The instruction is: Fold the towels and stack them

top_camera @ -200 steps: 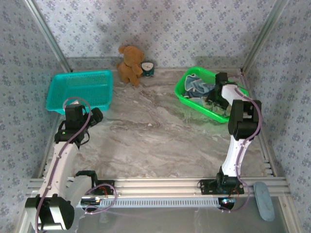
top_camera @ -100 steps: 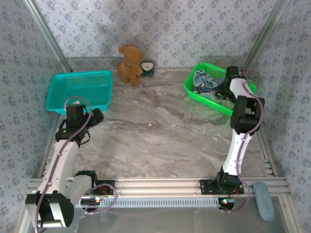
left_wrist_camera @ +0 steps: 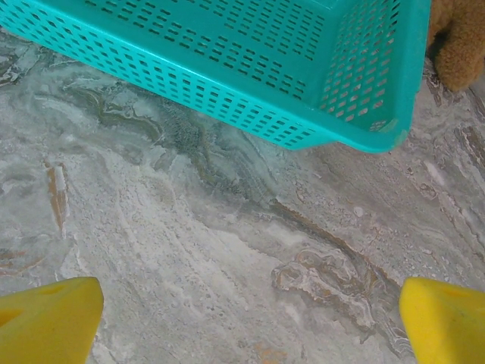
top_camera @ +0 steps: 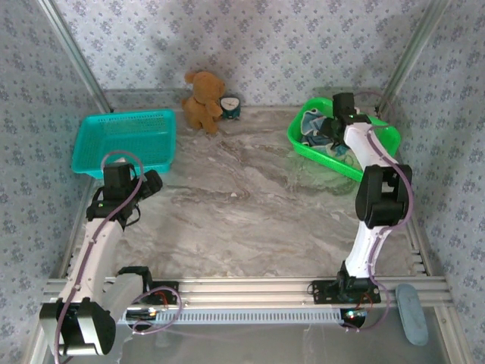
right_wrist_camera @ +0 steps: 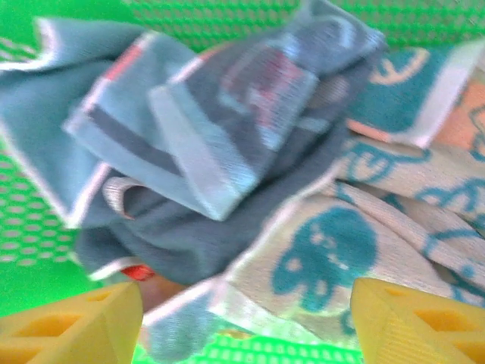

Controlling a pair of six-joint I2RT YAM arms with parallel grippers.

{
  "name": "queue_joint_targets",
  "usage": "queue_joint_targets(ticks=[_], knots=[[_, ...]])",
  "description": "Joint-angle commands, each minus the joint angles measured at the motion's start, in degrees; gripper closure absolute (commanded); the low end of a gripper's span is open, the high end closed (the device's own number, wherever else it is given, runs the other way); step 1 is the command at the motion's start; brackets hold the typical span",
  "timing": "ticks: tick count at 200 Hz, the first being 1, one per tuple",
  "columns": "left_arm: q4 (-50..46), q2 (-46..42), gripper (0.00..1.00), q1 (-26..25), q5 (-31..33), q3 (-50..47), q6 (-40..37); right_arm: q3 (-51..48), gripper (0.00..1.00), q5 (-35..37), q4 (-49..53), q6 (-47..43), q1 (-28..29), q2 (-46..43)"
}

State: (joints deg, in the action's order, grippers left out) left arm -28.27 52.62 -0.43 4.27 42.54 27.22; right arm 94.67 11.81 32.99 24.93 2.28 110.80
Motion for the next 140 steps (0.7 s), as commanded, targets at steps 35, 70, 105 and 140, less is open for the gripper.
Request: queue_joint_targets(ticks=[35,70,105,140], knots=[[1.18,-0.59,0.0,-0.32,0.15,0.3,-1.56,15.27,0.3,2.8,7.06,-0.32,-0.64,14.57],[0.94,-0.32,0.0,-0.32,-0.16,0.63,-1.71,18.51,0.45,3.61,7.87,-0.79,-1.31,17.93],[1.34,-0.09,0.0,-0.28,-0.8,0.63,-1.89,16.17,0.83,6.38,6.0,-1.88,-0.89,13.91],[1.56,-0.45,0.0,-0.28,-1.44,0.65,-1.47,14.61,1.0,10.88,3.85,-5.5,0.39,6.34]])
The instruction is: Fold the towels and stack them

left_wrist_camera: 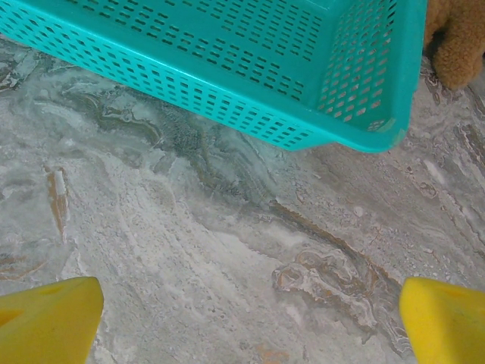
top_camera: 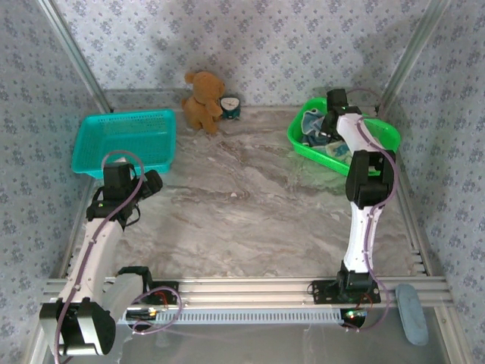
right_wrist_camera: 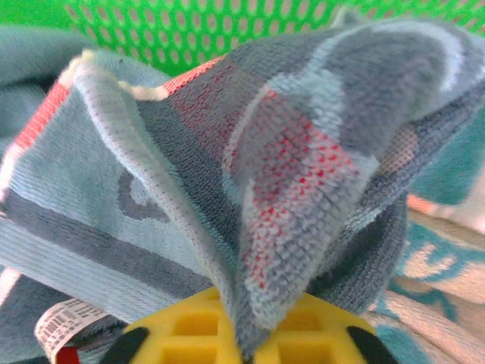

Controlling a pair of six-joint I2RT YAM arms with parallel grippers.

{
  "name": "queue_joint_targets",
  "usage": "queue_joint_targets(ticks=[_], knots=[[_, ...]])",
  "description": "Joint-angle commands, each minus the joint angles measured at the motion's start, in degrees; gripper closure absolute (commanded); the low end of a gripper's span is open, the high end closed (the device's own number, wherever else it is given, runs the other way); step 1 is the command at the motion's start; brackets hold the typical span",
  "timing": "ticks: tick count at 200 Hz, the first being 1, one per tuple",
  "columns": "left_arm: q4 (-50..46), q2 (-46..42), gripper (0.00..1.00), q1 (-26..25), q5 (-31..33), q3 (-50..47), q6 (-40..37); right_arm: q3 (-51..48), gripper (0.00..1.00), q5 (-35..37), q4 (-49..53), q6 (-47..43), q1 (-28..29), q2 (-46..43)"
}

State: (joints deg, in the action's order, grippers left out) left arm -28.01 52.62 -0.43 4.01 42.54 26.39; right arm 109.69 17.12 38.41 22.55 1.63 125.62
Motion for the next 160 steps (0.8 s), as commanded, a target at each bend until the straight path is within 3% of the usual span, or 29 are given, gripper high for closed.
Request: queue_joint_targets(ticks=[1,83,113,160], knots=[[1.29,-0.47,0.0,-0.28,-1.19,0.67,-0.64,-0.47,1.0,5.69,-1.67,-3.21,1.02,-8.78],[1.83,-1.46,0.0,-0.28,-3.46,1.44,0.63,1.95,1.0,5.55,-6.33,-8.92,5.08,-26.39],[1.82,-1.72,0.0,-0.28,-4.23,1.88,1.46,6.66,1.0,-2.07,-7.32,-8.66,7.85,-30.17],[2.35,-1.73,0.0,-0.28,-4.27,2.85,1.54,14.76,1.0,-10.42,-7.26,-8.18,17.95,-31.01]])
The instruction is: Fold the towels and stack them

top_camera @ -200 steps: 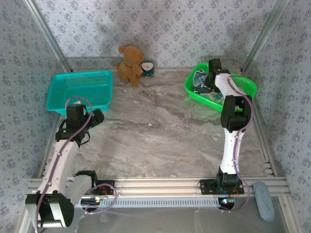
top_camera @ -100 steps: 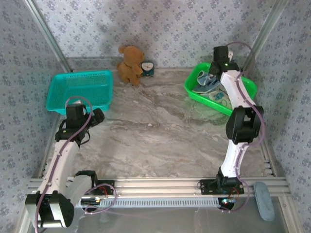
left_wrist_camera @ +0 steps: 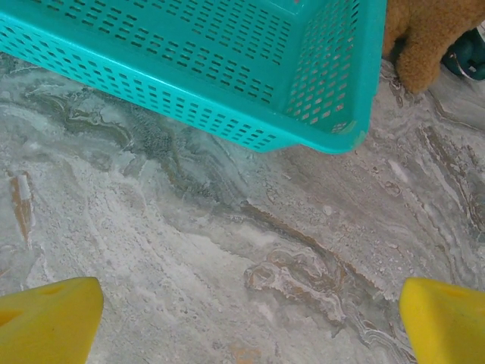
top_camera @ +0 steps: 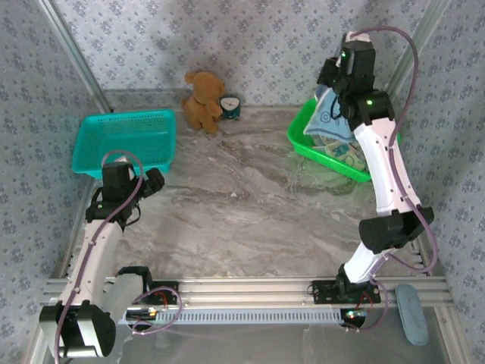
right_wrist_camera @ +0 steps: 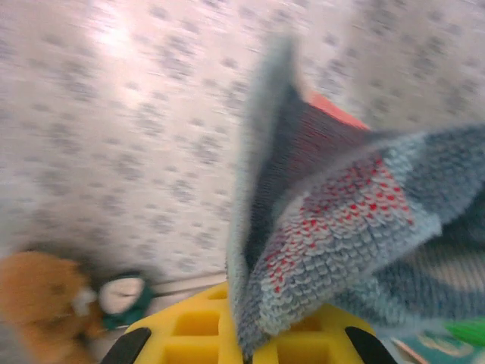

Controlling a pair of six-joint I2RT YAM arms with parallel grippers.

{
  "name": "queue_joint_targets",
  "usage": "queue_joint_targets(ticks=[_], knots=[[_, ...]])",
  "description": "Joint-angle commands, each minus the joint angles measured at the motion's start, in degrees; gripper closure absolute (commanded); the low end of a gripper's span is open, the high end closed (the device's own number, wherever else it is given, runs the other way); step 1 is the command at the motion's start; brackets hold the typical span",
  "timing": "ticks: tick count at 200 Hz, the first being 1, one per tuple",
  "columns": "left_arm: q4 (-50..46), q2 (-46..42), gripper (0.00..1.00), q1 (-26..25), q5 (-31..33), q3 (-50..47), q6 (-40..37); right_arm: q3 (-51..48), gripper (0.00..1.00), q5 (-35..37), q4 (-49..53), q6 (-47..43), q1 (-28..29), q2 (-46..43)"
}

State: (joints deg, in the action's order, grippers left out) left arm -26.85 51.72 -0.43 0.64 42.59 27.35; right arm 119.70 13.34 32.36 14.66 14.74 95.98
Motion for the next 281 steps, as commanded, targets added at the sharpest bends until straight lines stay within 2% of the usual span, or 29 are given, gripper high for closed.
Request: queue_joint_targets(ticks=[1,43,71,102,124,151,177,190,196,202,220,229,250,281], knots=[[1.23,-0.84,0.0,-0.28,-0.91,2.78,0.54,4.88,1.0,-6.87,-1.18,-0.13,4.98,-1.35],[0.73,-1.14,0.0,-0.33,-1.0,3.07,0.51,2.41,1.0,-10.72,-0.36,7.81,13.84,-2.84],[-0.34,-2.18,0.0,-0.32,-0.52,3.16,-0.41,-4.01,1.0,-8.34,-0.46,7.89,21.54,-7.36],[-0.71,-2.88,0.0,-0.31,0.69,3.3,-1.63,-8.5,1.0,-9.95,4.33,10.81,25.7,-10.8],[-0.32,-3.2,0.0,-0.28,1.11,2.73,-2.21,-11.0,1.0,-13.69,7.61,13.43,27.65,-11.48],[0.28,-2.89,0.0,-0.32,0.62,1.94,-2.31,-14.49,1.0,-19.84,8.89,14.57,26.39,-9.64],[-0.55,-2.31,0.0,-0.28,-0.61,2.09,-2.28,-17.45,1.0,-29.29,4.63,16.8,19.86,-3.41],[-0.42,-2.41,0.0,-0.38,-1.05,2.13,-2.39,-16.47,1.0,-31.63,3.92,16.37,17.03,1.76],[-0.34,-2.48,0.0,-0.37,-1.67,2.15,-2.39,-16.02,0.94,-32.83,3.16,15.46,16.01,3.85],[-0.33,-2.41,0.0,-0.44,-2.38,2.09,-2.48,-14.74,0.78,-33.54,3.52,13.9,14.75,7.07],[-0.42,-1.57,0.0,-1.09,-3.44,2.47,-1.92,-9.1,0.66,-31.98,7.6,10.16,11.51,15.26],[-0.78,-0.91,0.0,-1.7,-3.45,2.89,-1.62,-5.87,0.52,-29.95,11.05,9.01,9.96,19.15],[-1.19,0.57,0.0,-3.56,-3.31,3.43,-0.28,-5.13,0.47,-28.17,14.44,5.66,8.35,21.31],[-0.06,2.01,0.0,-7.06,-2.0,2.53,2.6,-21.61,0.44,-25.26,9.18,6.16,10.44,11.81]])
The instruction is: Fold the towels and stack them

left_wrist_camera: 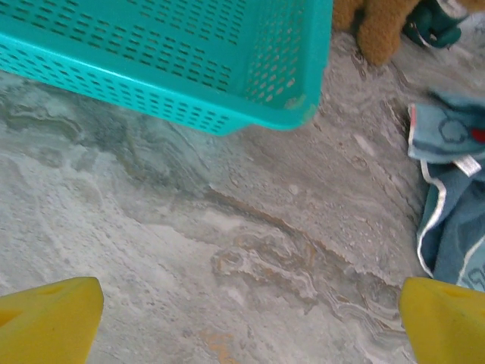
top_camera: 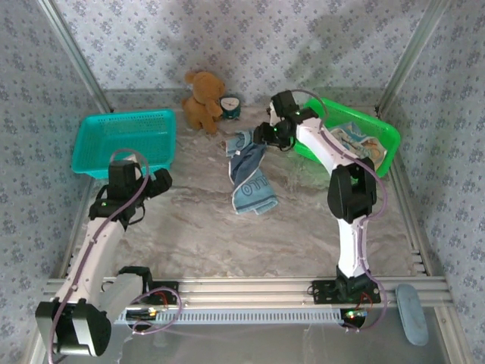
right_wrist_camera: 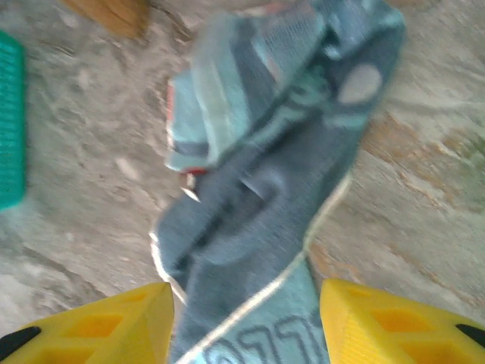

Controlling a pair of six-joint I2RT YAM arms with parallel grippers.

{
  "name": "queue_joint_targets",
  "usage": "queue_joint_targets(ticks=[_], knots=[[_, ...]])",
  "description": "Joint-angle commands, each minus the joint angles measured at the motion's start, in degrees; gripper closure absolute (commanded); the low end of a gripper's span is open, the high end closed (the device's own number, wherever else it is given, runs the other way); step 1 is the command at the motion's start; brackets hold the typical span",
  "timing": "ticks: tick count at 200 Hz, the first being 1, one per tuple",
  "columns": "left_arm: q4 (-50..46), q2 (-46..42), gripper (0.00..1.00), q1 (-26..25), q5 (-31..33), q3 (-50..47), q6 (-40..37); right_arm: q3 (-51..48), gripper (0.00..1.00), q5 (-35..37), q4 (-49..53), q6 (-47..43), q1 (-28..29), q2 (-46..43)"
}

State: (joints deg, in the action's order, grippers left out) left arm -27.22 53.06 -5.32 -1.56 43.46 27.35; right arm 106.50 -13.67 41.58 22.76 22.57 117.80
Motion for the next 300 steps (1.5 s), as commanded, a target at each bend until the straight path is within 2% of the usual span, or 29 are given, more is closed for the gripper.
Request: queue_joint_targets(ticks=[1,31,66,116,168,198,226,248,288,300], knots=[[0.36,0.75,0.0,-2.2,0.27,1.64,2.7,-8.41,0.44,1.75,-0.04,-1.95,2.62,-10.01],[2.67,2.33,0.0,-2.98,0.46,0.7,4.2,-25.59,0.49,3.91,-6.3,1.95,8.85,-18.99],[1.69,4.46,0.0,-3.11,0.78,2.29,3.41,-32.59,0.56,9.86,-8.85,2.57,19.43,-19.71],[1.11,3.65,0.0,-3.2,0.4,1.54,2.55,-30.67,0.57,14.68,-9.35,1.54,27.47,-11.27],[2.33,2.67,0.0,-4.86,-4.49,-0.54,4.23,-27.51,0.58,14.88,-10.23,0.57,28.56,-5.16],[2.58,2.49,0.0,-8.93,-2.7,-1.34,4.36,-25.79,0.53,15.41,-9.57,0.4,29.44,-1.92],[2.71,2.81,0.0,-9.91,-3.13,-1.33,4.64,-26.47,0.54,16.15,-9.61,0.13,29.98,0.9],[2.05,3.1,0.0,-10.75,-2.88,-0.41,4.68,-28.51,0.64,16.9,-10.92,0.25,30.49,1.38],[1.76,3.58,0.0,-11.02,-2.44,0.04,4.72,-29.88,0.99,15.78,-11.24,0.59,30.74,-0.11],[1.77,3.8,0.0,-11.03,-2.23,0.04,4.73,-29.39,1.0,15.48,-10.33,1.39,30.72,-1.15]])
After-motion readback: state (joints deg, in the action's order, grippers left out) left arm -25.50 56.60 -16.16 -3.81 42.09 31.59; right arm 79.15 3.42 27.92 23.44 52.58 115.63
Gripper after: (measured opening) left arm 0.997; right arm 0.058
